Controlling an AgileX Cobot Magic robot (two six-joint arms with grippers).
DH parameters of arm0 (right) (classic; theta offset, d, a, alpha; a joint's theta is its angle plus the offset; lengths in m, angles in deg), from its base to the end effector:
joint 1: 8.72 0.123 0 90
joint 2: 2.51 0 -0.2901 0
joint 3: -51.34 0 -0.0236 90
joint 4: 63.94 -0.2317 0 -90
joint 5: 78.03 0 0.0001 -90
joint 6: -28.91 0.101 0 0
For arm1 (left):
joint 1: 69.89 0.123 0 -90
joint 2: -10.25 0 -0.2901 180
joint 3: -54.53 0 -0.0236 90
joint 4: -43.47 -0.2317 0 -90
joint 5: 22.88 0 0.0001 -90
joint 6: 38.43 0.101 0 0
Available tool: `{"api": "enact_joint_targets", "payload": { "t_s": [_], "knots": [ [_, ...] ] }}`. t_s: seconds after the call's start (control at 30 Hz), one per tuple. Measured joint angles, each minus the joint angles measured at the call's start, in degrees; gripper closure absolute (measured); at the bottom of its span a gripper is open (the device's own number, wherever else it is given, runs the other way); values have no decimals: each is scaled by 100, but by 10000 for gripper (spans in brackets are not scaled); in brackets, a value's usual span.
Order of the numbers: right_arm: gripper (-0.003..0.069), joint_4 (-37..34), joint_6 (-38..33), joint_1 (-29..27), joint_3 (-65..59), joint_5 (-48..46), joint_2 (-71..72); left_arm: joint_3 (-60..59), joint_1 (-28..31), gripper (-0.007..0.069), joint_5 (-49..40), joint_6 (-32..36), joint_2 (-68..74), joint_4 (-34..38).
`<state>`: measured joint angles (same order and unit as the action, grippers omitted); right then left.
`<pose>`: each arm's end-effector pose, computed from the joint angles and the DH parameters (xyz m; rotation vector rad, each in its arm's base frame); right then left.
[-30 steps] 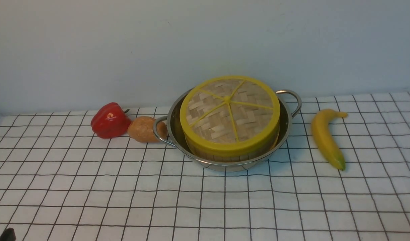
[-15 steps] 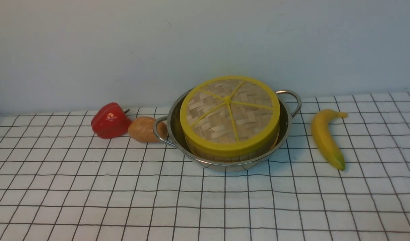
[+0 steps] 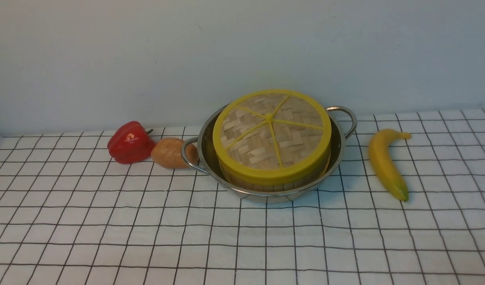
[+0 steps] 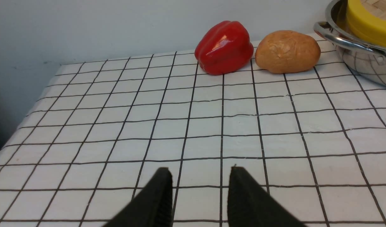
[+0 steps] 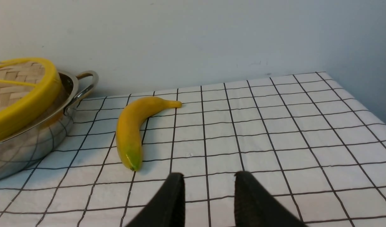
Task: Place the steamer in the pot on the white tablecloth, and put the lid on the steamer.
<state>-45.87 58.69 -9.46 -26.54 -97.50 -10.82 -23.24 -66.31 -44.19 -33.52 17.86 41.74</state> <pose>0.0395 -0.0110 0.1782 0.2858 1.8049 0.0522 0.0381 0.0035 0.1745 0.0402 1.8636 0.1323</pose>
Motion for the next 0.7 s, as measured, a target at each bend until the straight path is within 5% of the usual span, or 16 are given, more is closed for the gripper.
{"api": "enact_joint_targets", "payload": {
  "t_s": [0.7],
  "knots": [
    [416, 86, 0, 0, 0, -2, 25, 0, 0, 382, 18, 0, 0, 0]
  ]
}}
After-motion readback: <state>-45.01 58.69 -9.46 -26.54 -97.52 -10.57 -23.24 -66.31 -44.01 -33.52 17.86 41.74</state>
